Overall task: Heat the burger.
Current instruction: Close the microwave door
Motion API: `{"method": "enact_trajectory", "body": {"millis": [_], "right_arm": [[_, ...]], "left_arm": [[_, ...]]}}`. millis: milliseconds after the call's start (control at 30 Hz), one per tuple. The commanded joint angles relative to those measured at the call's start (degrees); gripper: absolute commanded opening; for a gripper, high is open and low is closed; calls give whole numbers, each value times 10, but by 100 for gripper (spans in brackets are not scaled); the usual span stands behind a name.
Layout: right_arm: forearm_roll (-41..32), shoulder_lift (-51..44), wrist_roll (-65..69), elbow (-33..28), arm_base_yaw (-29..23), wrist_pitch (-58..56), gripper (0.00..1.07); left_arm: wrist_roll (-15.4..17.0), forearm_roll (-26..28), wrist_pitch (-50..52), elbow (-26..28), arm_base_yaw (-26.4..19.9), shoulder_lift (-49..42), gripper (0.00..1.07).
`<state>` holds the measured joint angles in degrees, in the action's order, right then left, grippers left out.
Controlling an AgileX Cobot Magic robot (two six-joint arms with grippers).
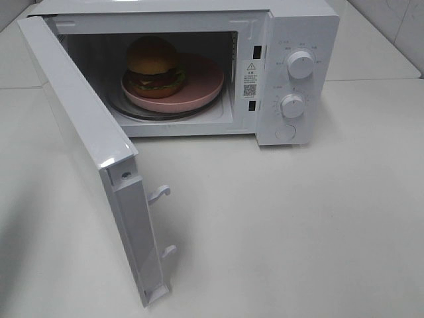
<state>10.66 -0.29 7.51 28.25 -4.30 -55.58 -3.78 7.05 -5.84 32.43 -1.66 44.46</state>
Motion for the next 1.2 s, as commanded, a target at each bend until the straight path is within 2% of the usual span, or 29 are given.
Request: {"method": "enact_trajectory", "body": {"millis": [33, 67, 133, 167, 300, 367, 467, 500, 567, 633, 667, 733, 833, 900, 1000, 1067, 1200], "right_arm": [[-1, -16, 2, -1, 4, 3, 76], [-1, -16, 2, -1, 4, 3, 76], [-1, -16, 2, -1, 4, 3, 76], [-1, -16, 2, -1, 4, 3, 76], [-1, -16, 2, -1, 4, 3, 76], [-1, -16, 2, -1, 4, 3, 76], [-1, -16, 2, -1, 4, 3, 76], [-1, -16, 2, -1, 4, 3, 76], [-1, -16, 2, -1, 4, 3, 76], [-1, -16, 2, -1, 4, 3, 76], [-1, -16, 2, -1, 4, 3, 76], [-1, -16, 2, -1, 4, 3, 76], [-1, -16, 2, -1, 4, 3, 76], [-1, -16, 2, -1, 4, 3, 76], [-1, -16, 2, -1, 4, 3, 76], [-1, -16, 2, -1, 4, 3, 76], [-1, -16, 2, -1, 4, 3, 76]], "left_arm": [[-2, 5, 58, -11, -2, 20, 0], [-2, 5, 107, -33, -2, 33, 0], [1, 5, 129, -48, -2, 39, 0], [4, 4, 191, -78, -2, 50, 0], [4, -9, 263, -111, -2, 67, 0], [21, -46, 329, -141, -2, 101, 0], [29, -54, 336, -143, -2, 109, 0], [50, -80, 352, -145, -2, 133, 0], [59, -99, 362, -145, -2, 147, 0], [91, -158, 395, -145, -2, 182, 0], [91, -158, 395, -145, -2, 182, 0], [138, -226, 417, -145, -2, 229, 0], [147, -245, 425, -145, -2, 241, 0], [164, -301, 478, -145, -2, 282, 0], [170, -311, 496, -144, -2, 294, 0], [194, -332, 541, -136, -2, 340, 0], [203, -352, 554, -120, -2, 372, 0]]}}
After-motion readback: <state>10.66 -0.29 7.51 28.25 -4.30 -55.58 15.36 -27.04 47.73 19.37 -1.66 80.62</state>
